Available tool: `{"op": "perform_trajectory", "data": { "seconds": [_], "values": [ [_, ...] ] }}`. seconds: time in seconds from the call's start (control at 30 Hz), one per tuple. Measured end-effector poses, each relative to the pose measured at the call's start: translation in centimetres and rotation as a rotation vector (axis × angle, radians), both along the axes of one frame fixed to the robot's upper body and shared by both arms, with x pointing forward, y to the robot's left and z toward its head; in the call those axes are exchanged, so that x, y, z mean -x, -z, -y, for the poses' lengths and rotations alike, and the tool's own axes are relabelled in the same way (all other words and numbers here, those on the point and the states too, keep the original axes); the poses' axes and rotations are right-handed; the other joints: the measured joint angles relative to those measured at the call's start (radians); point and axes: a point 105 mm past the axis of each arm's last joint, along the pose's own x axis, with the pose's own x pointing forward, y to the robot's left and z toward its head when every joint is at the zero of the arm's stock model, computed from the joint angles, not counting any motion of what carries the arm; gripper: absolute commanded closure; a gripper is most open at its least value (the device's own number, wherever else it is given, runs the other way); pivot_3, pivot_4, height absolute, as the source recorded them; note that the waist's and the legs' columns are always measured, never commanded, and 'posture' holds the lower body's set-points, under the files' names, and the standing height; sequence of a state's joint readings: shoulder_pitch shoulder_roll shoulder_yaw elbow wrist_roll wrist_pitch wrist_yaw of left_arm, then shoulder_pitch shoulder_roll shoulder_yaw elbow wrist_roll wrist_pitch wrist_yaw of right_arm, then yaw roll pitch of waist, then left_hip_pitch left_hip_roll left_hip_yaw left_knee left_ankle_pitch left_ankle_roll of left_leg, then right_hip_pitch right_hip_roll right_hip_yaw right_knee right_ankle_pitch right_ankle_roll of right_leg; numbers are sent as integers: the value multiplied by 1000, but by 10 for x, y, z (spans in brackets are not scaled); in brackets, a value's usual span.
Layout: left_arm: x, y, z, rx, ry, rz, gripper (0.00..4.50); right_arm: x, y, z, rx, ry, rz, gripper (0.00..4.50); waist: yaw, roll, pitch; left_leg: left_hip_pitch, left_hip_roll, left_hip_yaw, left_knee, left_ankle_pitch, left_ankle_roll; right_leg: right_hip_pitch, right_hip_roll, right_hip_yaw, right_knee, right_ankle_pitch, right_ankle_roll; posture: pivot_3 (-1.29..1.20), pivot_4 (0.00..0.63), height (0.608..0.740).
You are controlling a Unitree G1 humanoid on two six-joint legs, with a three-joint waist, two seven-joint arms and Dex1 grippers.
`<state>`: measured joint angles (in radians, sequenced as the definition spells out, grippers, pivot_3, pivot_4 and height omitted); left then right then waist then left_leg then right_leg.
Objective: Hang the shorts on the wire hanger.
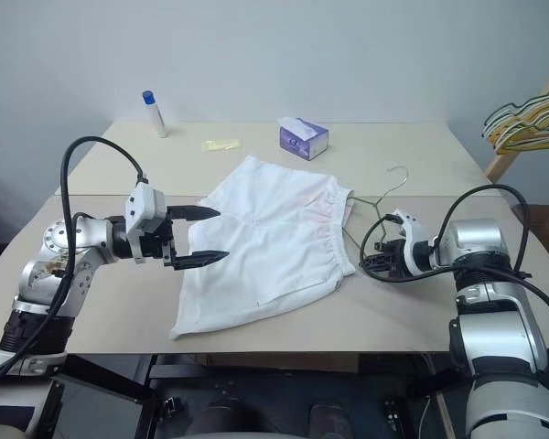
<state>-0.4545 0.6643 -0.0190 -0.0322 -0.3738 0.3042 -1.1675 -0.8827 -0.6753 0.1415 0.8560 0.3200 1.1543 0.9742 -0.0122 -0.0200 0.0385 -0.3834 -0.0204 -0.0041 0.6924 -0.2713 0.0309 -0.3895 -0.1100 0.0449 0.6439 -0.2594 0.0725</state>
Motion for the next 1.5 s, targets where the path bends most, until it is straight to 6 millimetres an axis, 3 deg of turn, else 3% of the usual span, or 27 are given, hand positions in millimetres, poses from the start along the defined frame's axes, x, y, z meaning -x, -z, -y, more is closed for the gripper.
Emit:
{"op": "perform_trajectory", "data": {
  "seconds": [0.3, 0.47, 0.53, 0.63, 0.8, 0.93, 1.07, 1.3, 1.5],
  "values": [
    [2, 4, -3, -10, -16, -8, 32, -14, -21, 14, 35, 0, 133, 4500, 2, 0, 0, 0, 0, 0, 0, 0, 0, -1, 0, 0, 0, 0, 0, 61, 0, 740],
    [-1, 3, -4, -15, -16, 4, 32, -24, -30, 16, 262, -144, 401, 4500, 1, 0, 0, -1, 0, 0, -1, 0, 0, -1, 0, 0, 0, 0, 0, 41, 0, 740],
    [-4, -1, -5, -23, -17, 23, 32, -25, -34, 9, 352, -212, 523, 4500, 0, 0, 0, -2, 0, 0, -1, 0, 0, -2, 0, 0, 1, 0, 0, 32, 0, 740],
    [-13, -13, -9, -31, -24, 77, 32, -22, -56, -20, 523, -390, 794, 4500, -4, 0, 0, -4, 0, 0, -1, 0, -1, -6, 0, 1, 2, 0, 0, 19, 0, 740],
    [-24, -39, -16, -26, -2, 183, 32, 4, -85, -59, 743, -691, 1095, 4500, 0, 0, 0, -6, 0, 1, 0, 0, -1, -7, 0, 0, 1, 0, 0, -6, 0, 740],
    [-27, -65, -15, -54, 81, 284, 32, 29, -92, -85, 714, -836, 1143, 4500, 0, 0, 0, -5, 0, 1, 1, 0, 0, -4, 0, -1, 0, 0, 0, -24, 0, 740],
    [-30, -77, -11, -112, 143, 373, 32, 41, -95, -92, 690, -882, 1119, 4500, -1, 0, 0, -1, 0, 1, 1, 0, 0, 0, 1, -2, -2, 0, 0, -40, 0, 740],
    [-29, -22, 0, -328, 353, 264, 32, 51, -88, -98, 623, -916, 1004, 4500, -8, 0, 0, -3, 0, 2, 2, 0, 0, -1, 1, -2, -2, 0, 0, -65, 0, 740],
    [-44, -19, 13, -356, 359, 270, 32, 55, -89, -99, 610, -934, 968, 4500, -9, 0, 0, -4, 0, 1, 2, 0, 0, -1, 1, -3, -2, 0, 0, -85, 0, 740]
  ]
}}
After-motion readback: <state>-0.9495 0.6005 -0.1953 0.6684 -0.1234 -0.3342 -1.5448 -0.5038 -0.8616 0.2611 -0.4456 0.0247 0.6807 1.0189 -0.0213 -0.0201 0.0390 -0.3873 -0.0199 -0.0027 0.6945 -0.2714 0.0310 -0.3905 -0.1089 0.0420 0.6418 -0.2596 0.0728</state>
